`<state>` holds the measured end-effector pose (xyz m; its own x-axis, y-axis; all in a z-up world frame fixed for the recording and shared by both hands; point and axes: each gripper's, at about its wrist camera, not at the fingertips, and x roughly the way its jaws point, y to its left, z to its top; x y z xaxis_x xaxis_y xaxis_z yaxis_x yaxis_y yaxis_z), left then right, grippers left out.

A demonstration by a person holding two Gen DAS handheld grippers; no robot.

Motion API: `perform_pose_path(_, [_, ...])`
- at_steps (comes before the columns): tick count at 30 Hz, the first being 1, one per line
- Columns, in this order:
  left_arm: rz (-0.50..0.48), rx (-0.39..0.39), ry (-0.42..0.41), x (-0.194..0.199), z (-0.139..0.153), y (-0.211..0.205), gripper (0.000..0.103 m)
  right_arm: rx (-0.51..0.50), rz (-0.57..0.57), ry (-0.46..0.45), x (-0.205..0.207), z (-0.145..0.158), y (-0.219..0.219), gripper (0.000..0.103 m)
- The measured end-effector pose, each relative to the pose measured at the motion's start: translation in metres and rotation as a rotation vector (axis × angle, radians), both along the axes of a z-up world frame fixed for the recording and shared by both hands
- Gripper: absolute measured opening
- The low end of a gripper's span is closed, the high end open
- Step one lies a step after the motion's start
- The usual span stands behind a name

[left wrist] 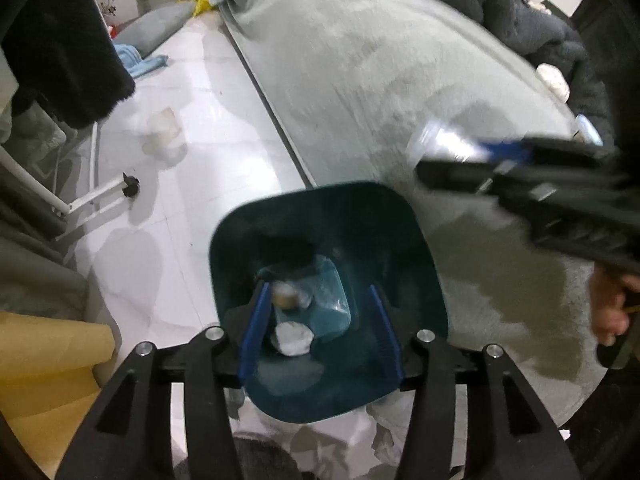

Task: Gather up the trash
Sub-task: 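Lower the bubble wrap into the teal bin and open the right gripper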

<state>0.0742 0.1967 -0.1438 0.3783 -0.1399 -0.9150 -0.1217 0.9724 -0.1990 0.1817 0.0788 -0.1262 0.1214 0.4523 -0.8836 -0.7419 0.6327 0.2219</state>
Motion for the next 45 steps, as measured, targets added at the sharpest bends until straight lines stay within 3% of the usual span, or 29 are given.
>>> perform_pose_path(17, [0.056,0.011,-0.32,-0.02,0.068,0.024,0.062,-0.158,0.082,0.081,-0.025,-0.066,0.034,0.034])
perform_pose_path(26, [0.109,0.045,-0.472,-0.031,0.1,0.03,0.068,-0.2,0.094,0.103,-0.026,-0.077,0.037,0.036])
perform_pose_path(28, [0.112,0.056,-0.497,-0.032,0.107,0.029,0.069,-0.214,0.098,0.113,-0.027,-0.082,0.037,0.05])
perform_pose_path(30, [0.107,0.058,-0.521,-0.032,0.113,0.028,0.07,-0.223,0.102,0.107,-0.03,-0.084,0.035,0.055])
perform_pose_path(35, [0.109,0.049,-0.582,-0.032,0.13,0.024,0.073,-0.199,0.107,0.089,-0.034,-0.069,0.029,0.059])
perform_pose_path(45, [0.079,0.046,-0.676,-0.02,0.16,-0.012,0.081,-0.027,0.113,-0.027,-0.036,0.002,-0.003,0.07])
